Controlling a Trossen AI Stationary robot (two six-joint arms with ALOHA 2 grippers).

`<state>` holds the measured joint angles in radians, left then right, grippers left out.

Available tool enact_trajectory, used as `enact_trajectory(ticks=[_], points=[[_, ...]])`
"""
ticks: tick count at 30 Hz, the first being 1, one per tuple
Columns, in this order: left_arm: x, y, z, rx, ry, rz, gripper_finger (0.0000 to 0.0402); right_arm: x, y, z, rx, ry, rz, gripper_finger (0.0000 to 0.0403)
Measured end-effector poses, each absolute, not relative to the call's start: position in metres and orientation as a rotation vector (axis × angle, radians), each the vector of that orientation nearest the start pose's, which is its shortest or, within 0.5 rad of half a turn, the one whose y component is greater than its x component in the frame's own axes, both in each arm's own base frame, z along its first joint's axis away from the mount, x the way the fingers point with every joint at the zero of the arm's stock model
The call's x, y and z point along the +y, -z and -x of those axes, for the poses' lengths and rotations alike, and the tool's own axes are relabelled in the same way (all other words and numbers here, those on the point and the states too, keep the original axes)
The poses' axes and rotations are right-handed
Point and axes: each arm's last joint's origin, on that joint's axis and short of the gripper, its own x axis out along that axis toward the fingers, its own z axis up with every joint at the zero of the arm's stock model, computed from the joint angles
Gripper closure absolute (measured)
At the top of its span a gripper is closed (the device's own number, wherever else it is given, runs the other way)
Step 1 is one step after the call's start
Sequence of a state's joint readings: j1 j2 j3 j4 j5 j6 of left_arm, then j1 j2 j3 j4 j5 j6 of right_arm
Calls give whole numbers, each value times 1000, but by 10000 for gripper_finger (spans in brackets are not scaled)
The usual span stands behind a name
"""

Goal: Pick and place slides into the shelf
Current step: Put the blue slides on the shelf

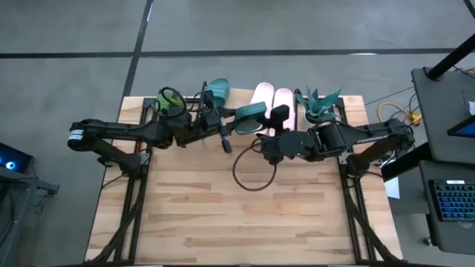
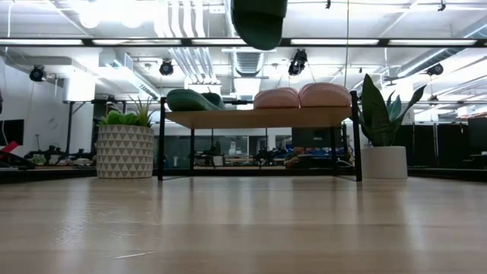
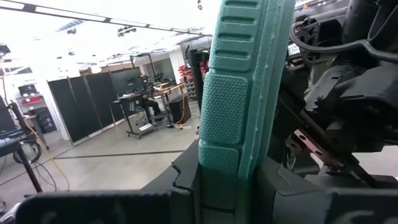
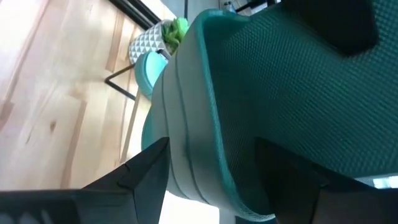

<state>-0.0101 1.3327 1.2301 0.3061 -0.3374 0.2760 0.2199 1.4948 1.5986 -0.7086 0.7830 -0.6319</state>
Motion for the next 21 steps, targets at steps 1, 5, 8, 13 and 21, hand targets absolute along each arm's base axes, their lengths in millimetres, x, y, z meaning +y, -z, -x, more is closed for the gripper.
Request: enact_trajectory(ticks=[1,5,8,13,21], points=[[7,-414,-301,-155,-352,-237,344,47,-401,-307,704,365,885,181],[7,-414,-301,-156,-351,-238,344,48,-400,-306,711,361,877,204],[7,-414,-301,-159,-352,-239,344,48,-401,-306,708,363,874,241],[6,-414,-301,-166,-341,-240,344,47,-401,-306,709,363,872,326],[5,-415,-301,-176,-311,-253,327,48,-400,-306,713,354,879,390]])
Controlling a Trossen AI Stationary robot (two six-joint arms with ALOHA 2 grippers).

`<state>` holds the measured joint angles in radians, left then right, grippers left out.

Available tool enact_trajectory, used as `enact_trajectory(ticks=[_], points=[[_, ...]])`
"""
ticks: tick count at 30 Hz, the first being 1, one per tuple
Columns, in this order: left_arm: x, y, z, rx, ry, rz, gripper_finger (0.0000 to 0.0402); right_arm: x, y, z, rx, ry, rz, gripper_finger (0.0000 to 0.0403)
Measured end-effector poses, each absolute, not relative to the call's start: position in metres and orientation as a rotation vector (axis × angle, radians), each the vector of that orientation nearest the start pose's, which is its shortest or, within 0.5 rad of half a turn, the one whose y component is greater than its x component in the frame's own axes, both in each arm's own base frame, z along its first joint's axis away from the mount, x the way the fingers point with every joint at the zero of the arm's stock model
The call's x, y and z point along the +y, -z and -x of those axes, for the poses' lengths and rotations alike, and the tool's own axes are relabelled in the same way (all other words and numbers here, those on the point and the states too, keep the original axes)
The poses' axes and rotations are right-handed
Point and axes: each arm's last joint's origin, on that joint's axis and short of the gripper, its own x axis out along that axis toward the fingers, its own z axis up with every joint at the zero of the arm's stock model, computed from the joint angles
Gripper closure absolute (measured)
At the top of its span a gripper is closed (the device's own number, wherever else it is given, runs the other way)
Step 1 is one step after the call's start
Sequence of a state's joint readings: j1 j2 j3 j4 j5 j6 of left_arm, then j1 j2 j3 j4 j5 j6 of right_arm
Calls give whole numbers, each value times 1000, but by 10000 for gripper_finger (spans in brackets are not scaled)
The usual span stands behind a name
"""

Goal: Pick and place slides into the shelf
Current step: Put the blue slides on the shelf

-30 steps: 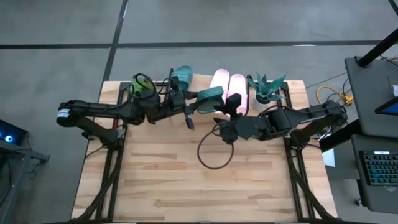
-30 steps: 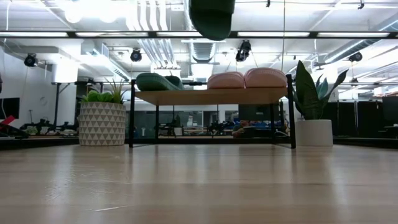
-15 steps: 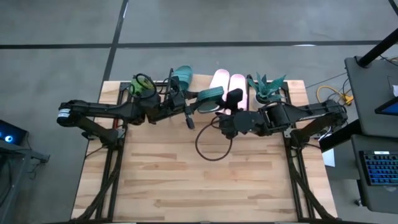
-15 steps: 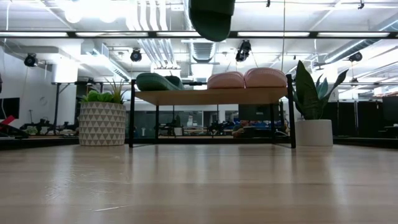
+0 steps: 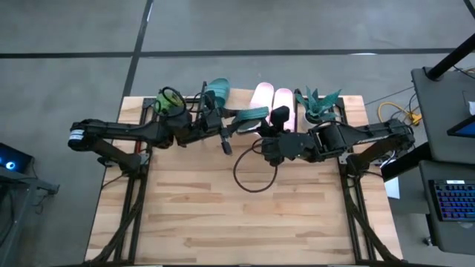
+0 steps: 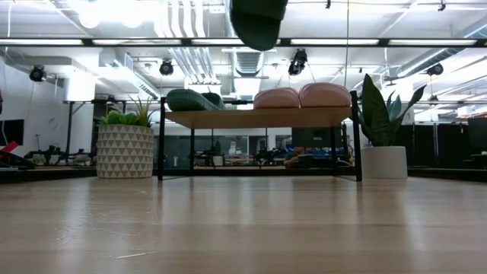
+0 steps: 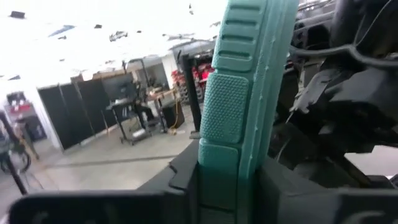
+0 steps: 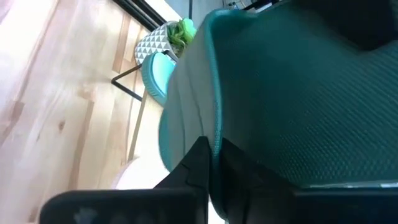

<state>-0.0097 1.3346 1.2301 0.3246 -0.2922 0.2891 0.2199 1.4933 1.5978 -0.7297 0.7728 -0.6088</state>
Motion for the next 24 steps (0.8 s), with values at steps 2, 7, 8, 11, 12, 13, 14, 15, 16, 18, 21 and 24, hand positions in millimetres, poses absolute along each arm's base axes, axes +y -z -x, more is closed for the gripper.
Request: enact_trajectory(ticks=[2,7,8,11,12,13,14,15,16,18,21,24], points=[[5,-416,-301,-180,-291,-294,292,48,-400,-305,714,352,871,391],[3,-417,-300,-168,-271,-407,178,46,-396,-300,751,361,824,393],[3,-417,-300,-154,-271,-433,156,45,-396,-297,759,354,807,393],[3,-415,-298,-110,-286,-530,108,44,-400,-289,748,290,717,393],[2,-415,-296,-86,-307,-561,99,43,-401,-286,748,263,686,393],[1,-415,-294,-65,-328,-596,95,43,-402,-283,741,243,656,393],[0,-415,-294,-41,-351,-633,93,43,-404,-279,734,227,630,393],[-1,-414,-293,-5,-377,-678,93,42,-406,-276,731,213,607,393],[-3,-412,-293,35,-398,-728,95,41,-409,-272,727,204,585,394],[-8,-407,-292,122,-428,-851,102,39,-415,-261,703,185,522,394],[-19,-402,-292,221,-433,-1015,117,34,-423,-249,674,111,376,394],[-34,-394,-295,299,-422,-1182,129,27,-428,-242,648,25,215,394]])
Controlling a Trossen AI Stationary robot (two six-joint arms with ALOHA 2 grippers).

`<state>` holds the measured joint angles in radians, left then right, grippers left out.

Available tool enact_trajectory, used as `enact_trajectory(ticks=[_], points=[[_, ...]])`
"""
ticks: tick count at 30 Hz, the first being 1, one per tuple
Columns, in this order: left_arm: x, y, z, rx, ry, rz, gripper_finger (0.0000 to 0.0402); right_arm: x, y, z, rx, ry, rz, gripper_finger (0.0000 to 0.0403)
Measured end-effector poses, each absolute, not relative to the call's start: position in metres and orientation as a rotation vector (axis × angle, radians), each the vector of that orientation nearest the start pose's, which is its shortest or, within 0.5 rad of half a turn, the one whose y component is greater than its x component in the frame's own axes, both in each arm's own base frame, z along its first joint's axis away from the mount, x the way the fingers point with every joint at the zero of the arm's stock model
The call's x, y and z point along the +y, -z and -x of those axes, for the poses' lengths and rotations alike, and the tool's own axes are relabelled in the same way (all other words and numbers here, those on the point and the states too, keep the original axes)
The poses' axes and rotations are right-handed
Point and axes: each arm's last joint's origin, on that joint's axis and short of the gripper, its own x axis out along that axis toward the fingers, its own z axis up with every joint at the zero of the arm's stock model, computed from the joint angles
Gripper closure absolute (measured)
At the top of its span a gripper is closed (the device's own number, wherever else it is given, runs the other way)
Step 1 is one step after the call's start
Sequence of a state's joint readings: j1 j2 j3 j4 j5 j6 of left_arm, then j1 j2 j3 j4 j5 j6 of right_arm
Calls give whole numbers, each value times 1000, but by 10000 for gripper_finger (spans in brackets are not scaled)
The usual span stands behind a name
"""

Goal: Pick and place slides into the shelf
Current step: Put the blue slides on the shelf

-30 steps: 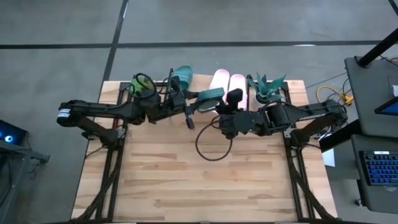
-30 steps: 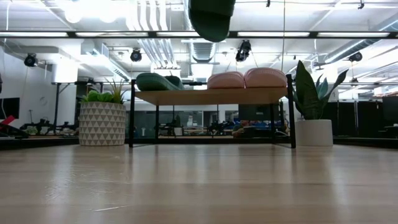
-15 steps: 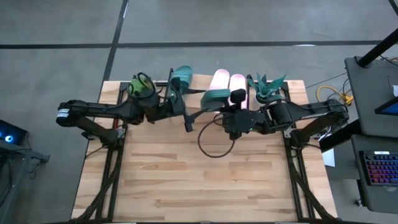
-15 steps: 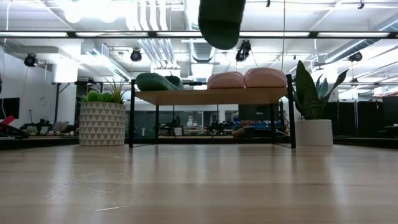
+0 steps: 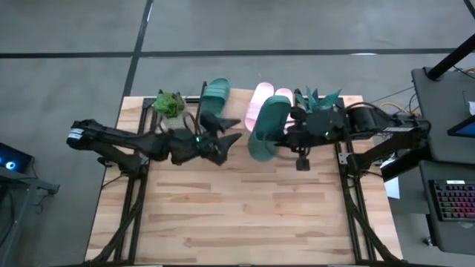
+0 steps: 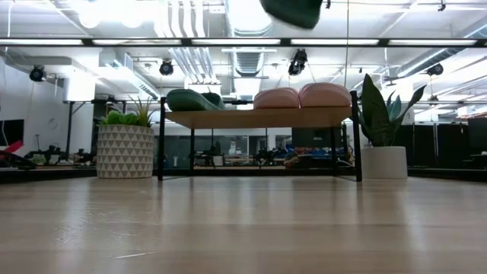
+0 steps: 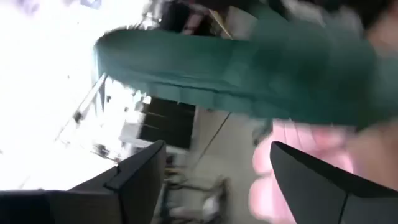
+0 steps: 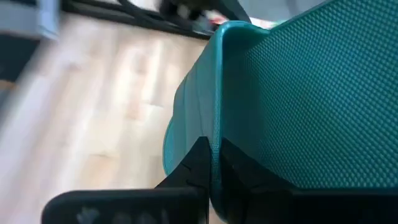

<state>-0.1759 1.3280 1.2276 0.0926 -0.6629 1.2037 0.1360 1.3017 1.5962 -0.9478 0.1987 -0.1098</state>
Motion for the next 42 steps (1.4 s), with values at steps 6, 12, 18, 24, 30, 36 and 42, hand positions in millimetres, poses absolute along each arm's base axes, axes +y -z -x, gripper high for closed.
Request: enact_trajectory(ticks=[6,12,18,24,30,36,42], points=[[-57,-377,-315,528,-493,-1605,147,23,-425,-243,659,-121,47,394],[-61,-366,-341,738,-677,-1826,149,25,-414,-254,718,-128,19,394],[-65,-362,-353,697,-729,-1972,149,25,-412,-254,738,-119,19,394],[-64,-353,-363,613,-666,-2126,149,25,-414,-254,724,-120,-3,394],[-51,-355,-366,582,-679,-2135,149,27,-411,-256,735,-163,-25,394],[-38,-355,-368,598,-693,-2137,149,28,-411,-258,716,-214,-54,394],[-38,-354,-369,543,-682,-2101,165,29,-411,-258,713,-226,-58,394]])
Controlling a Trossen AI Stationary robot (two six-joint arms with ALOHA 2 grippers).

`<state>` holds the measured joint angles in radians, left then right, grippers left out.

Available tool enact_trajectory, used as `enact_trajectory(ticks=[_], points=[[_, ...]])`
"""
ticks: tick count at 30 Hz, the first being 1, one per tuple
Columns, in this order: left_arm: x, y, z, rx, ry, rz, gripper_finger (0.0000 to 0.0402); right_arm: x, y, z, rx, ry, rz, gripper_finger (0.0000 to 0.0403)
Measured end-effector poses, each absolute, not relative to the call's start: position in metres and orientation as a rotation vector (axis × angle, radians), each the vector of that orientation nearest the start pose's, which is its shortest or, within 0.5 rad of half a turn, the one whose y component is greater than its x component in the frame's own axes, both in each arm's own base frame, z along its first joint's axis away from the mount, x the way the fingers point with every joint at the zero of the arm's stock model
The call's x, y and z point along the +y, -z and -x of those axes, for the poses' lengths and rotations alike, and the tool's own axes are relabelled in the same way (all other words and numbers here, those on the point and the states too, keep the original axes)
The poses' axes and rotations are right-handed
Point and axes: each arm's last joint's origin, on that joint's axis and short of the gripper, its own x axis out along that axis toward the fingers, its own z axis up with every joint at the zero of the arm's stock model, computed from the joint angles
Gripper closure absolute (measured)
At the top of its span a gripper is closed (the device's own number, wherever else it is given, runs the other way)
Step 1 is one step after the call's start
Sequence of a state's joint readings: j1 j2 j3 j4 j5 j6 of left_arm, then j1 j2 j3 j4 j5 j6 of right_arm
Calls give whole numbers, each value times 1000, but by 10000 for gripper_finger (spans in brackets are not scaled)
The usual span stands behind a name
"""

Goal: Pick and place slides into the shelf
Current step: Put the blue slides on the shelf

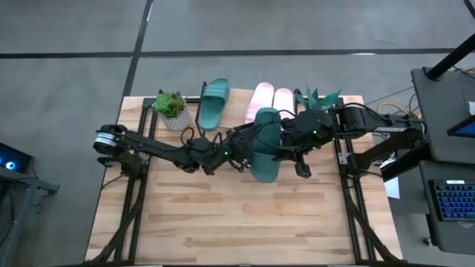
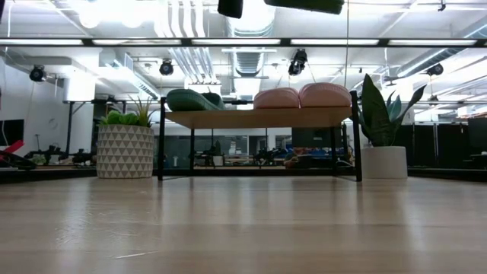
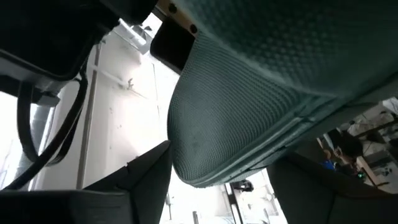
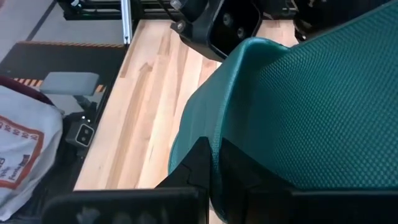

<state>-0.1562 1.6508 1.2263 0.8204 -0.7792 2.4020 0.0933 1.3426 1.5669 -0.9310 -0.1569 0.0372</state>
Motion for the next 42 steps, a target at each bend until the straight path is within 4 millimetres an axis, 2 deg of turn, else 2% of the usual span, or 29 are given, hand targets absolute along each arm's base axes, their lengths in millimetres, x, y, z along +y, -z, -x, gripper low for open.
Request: enact_trajectory(ticks=[5,12,22,28,33,42], points=[[-35,-354,-370,537,-684,-2093,181,34,-412,-259,687,-251,-51,394],[-26,-354,-371,551,-687,-2103,183,42,-417,-259,637,-276,-28,394],[-23,-356,-369,572,-734,-2064,183,40,-425,-246,613,-265,-30,394],[-24,-358,-368,490,-763,-2081,183,40,-426,-243,614,-277,-28,394],[-26,-350,-368,343,-705,-2244,183,42,-426,-242,618,-317,-28,394],[-17,-353,-370,300,-704,-2270,183,42,-423,-244,641,-335,-44,394]])
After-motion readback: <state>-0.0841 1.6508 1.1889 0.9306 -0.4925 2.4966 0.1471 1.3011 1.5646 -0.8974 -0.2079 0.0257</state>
